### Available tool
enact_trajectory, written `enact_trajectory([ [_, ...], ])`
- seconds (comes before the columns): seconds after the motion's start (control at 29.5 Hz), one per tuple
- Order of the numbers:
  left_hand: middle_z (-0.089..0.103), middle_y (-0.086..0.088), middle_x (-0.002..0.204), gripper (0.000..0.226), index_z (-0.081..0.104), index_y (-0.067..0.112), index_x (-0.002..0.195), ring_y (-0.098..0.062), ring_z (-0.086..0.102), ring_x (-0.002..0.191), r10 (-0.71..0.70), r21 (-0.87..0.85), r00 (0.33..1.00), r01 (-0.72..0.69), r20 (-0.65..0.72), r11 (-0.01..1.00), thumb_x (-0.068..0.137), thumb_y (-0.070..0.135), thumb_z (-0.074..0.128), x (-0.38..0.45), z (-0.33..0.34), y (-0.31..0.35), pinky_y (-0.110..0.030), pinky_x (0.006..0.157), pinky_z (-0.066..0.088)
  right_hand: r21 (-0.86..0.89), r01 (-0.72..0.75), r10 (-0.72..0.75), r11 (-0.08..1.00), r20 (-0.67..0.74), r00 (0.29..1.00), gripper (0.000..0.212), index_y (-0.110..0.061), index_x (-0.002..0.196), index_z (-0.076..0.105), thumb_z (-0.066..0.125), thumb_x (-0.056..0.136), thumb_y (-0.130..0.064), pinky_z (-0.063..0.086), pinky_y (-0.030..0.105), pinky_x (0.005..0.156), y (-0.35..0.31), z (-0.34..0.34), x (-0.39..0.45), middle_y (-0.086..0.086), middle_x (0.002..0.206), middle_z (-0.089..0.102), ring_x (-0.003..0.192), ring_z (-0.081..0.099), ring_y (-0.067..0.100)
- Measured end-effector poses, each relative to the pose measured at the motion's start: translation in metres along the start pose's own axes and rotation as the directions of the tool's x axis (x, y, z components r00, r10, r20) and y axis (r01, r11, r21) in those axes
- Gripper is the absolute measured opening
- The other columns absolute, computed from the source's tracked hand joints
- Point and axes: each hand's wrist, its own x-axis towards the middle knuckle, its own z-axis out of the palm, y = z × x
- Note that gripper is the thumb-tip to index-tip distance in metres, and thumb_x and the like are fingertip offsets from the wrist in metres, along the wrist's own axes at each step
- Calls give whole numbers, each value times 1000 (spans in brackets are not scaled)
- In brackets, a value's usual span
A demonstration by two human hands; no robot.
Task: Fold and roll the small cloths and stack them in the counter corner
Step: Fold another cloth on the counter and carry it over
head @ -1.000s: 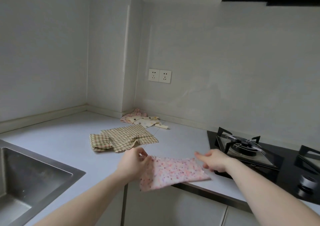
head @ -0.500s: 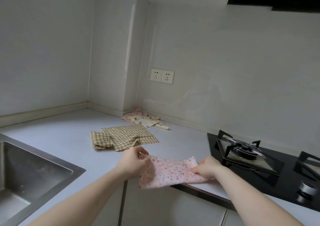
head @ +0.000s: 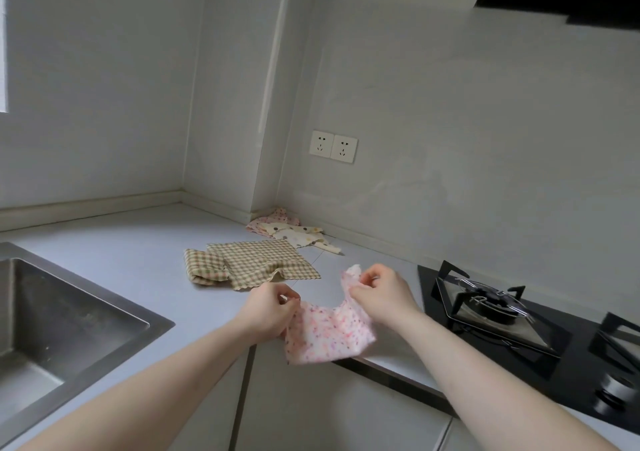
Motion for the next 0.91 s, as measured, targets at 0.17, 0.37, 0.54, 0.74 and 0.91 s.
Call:
enact_trajectory([
  [0.17, 72, -5, 79, 22, 73, 14, 110, -20, 70, 51, -26, -50, 999, 28, 38, 998, 100, 19, 55, 2, -3, 0, -27, 47, 53, 26, 24, -26, 999, 67, 997, 10, -24, 88, 63, 68, 85, -32, 42, 14, 47, -11, 30, -15, -3, 93, 68, 76, 62, 10],
  [0.37, 72, -11, 65, 26, 71, 9, 99, -30, 72, 57, -65, -150, 995, 76, 73, 986, 99, 10, 45, 0, -6, 2, -38, 53, 61, 184, -85, 36, 979, 254, 967, 20, -22, 89, 68, 74, 73, -32, 64, 43, 76, -9, 55, -28, 1, 93, 74, 80, 76, 18],
  [0.54, 72, -12, 73, 33, 70, 6, 99, -28, 71, 55, -78, -226, 995, 90, 61, 970, 103, 35, 54, 2, -5, 3, -41, 54, 61, 281, -121, 46, 952, 259, 965, 12, -14, 92, 70, 69, 81, -10, 65, 37, 74, -2, 53, -23, 10, 98, 73, 81, 76, 21],
  [0.74, 70, 8, 97, 33, 69, 30, 110, -6, 70, 84, 50, -45, 998, -48, 43, 998, 79, 33, 77, -1, 0, -2, -24, 64, 60, 165, -16, 16, 986, -1, 1000, 13, -24, 99, 66, 71, 87, -24, 44, 16, 72, 21, 31, -13, -13, 104, 67, 93, 64, 7],
  [0.91, 71, 12, 92, 32, 69, 31, 112, 5, 64, 71, 197, -126, 980, -197, -7, 972, 84, 17, 74, -9, 0, 8, -16, 60, 50, 299, -176, 117, 938, 207, 971, 51, -28, 128, 53, 76, 86, -45, 46, 28, 99, 56, 31, -11, -8, 117, 69, 109, 65, 9],
])
